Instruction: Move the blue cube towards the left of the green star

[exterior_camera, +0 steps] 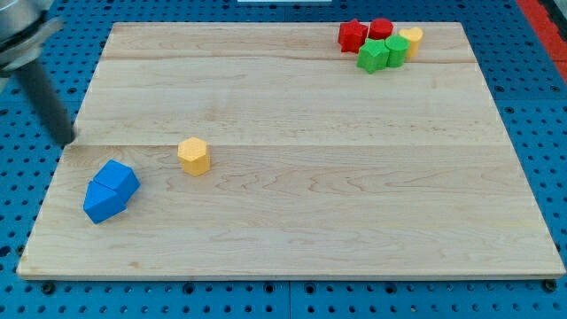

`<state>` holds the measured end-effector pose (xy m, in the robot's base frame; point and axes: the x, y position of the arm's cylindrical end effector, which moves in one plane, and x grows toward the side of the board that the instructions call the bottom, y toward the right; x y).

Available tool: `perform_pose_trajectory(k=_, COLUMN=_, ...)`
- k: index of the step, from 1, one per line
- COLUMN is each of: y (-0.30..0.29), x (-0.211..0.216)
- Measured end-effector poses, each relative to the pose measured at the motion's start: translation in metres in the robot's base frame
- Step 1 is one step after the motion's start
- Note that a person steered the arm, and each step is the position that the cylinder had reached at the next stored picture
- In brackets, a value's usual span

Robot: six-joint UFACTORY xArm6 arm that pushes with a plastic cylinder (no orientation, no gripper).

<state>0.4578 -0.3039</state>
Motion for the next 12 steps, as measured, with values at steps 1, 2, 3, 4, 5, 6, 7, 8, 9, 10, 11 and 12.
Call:
perform_pose_trajectory(k=1, y=0.0, x=0.02)
perform_pose_trajectory(k=2, y=0.02, x=0.052)
perform_pose_trajectory(k=3, y=0.02, x=0.074)
perform_pose_trajectory(k=4, y=0.063, x=0.074)
perform_pose_trajectory(k=5, y=0.097, x=0.07)
perform_pose_trajectory(k=6, y=0.116, x=0.04)
perform_pose_trajectory(k=7, y=0.124, x=0.014)
perform_pose_trajectory(k=8, y=0.131, x=0.011)
perform_pose_trajectory(k=9, y=0.124, x=-0.019)
perform_pose_trajectory(k=10, y=0.125, x=-0.048)
perform_pose_trajectory(k=11, y=0.125, x=-0.089)
perform_pose_trajectory(k=12, y=0.126, x=-0.105)
